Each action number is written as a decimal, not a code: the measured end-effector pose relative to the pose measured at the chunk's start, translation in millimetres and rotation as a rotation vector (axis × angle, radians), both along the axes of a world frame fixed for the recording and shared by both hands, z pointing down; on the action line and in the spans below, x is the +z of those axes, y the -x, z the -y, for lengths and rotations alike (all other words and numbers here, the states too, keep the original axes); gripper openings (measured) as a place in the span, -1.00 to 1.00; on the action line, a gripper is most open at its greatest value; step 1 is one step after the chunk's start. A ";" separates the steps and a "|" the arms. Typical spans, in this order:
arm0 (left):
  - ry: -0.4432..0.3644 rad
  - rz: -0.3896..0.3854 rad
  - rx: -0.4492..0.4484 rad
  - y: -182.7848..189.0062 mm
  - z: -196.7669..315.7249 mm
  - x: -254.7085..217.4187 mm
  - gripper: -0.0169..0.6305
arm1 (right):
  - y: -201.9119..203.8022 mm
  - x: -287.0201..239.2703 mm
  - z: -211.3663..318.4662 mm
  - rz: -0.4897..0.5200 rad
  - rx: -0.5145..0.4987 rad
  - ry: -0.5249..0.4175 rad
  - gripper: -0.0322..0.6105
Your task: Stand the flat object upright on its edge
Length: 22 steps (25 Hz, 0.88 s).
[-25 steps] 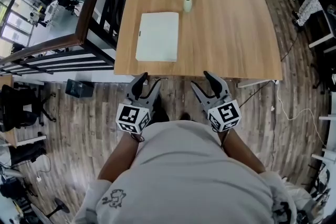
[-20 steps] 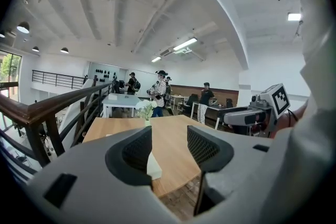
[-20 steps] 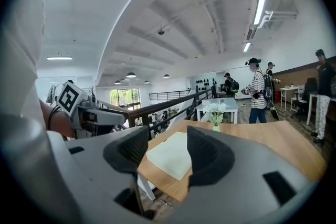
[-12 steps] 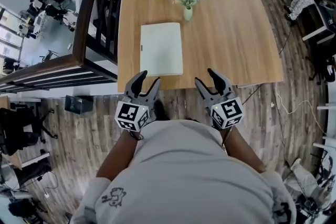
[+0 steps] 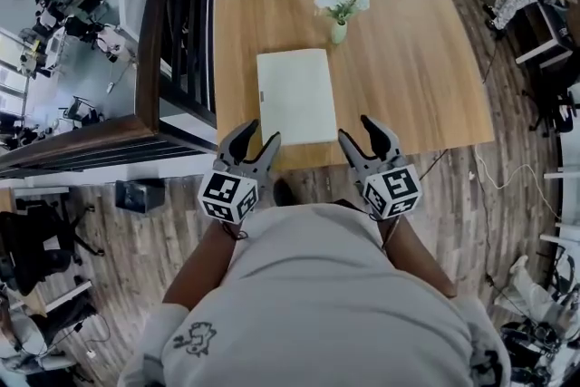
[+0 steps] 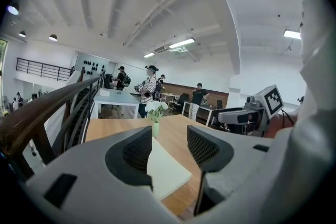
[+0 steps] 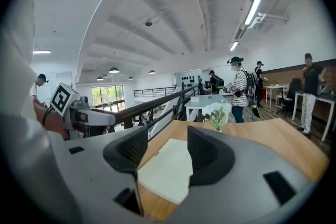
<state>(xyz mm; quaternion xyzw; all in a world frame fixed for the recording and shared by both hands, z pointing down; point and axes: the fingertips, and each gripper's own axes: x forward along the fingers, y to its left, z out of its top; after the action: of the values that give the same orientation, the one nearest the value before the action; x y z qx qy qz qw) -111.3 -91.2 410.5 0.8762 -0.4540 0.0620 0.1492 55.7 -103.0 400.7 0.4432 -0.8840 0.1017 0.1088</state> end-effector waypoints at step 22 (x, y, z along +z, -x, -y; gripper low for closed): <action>0.071 0.007 -0.004 20.7 63.5 25.5 -0.33 | 20.4 32.8 69.1 0.028 -0.022 0.127 -0.10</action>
<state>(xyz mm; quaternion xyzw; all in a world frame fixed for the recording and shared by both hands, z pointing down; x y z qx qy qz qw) -132.0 -154.7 435.9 0.8691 -0.4540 0.0810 0.1788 35.3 -172.1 433.4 0.4244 -0.8819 0.1625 0.1252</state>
